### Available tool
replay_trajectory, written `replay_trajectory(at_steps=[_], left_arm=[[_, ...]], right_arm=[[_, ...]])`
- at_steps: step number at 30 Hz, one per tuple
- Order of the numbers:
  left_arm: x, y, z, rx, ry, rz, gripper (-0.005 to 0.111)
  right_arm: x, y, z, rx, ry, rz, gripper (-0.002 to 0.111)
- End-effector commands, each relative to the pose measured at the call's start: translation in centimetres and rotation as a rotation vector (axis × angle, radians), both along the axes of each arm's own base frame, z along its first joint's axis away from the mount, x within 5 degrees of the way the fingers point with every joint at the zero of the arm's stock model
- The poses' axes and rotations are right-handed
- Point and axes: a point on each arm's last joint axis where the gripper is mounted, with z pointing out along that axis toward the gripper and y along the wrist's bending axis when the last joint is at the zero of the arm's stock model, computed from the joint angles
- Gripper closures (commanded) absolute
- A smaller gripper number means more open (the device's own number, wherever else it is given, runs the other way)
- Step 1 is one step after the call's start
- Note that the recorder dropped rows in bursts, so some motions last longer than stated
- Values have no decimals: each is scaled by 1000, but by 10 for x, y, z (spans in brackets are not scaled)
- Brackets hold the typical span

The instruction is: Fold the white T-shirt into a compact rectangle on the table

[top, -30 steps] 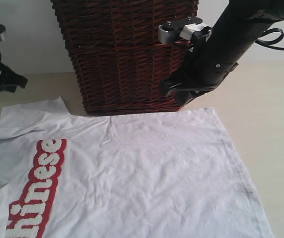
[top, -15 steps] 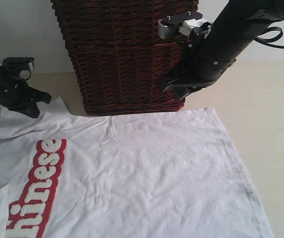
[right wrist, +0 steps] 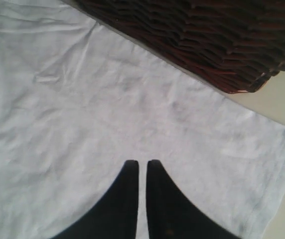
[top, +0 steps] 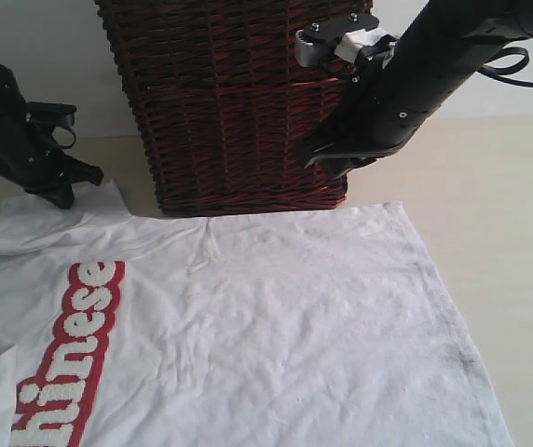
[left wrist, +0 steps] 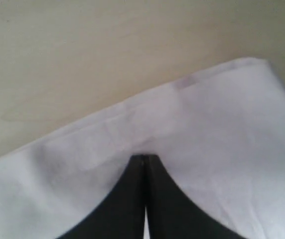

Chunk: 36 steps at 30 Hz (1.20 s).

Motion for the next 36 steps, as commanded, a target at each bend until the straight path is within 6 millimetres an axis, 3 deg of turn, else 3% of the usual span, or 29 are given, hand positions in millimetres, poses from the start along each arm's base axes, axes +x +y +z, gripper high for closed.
replay_trajectory(at_steps=[1,7,13,21,27,30,33,36], left_arm=[[7,5,-5,43,-2,33,107],[15,-23,4,39,-66,-71,107],[17,-51,-6,64,-65,-174,107],[27,-44,10,52,-127,-101,106],[21,-57,27,-36,-86,-161,91],[14,-50,35,33,-20,-125,95],[10,-35,35,100,49,-70,107],[8,-31,26,92,64,-49,107]], right_arm=[[1,0,3,-3,-26,8,100],[1,0,3,-3,-25,8,100],[1,0,2,-5,-21,8,100],[1,0,2,-3,-26,7,100],[1,0,2,-7,-16,9,100],[0,0,2,-7,-15,10,100],[0,0,1,-10,-7,11,100],[0,0,1,-10,-7,11,100]])
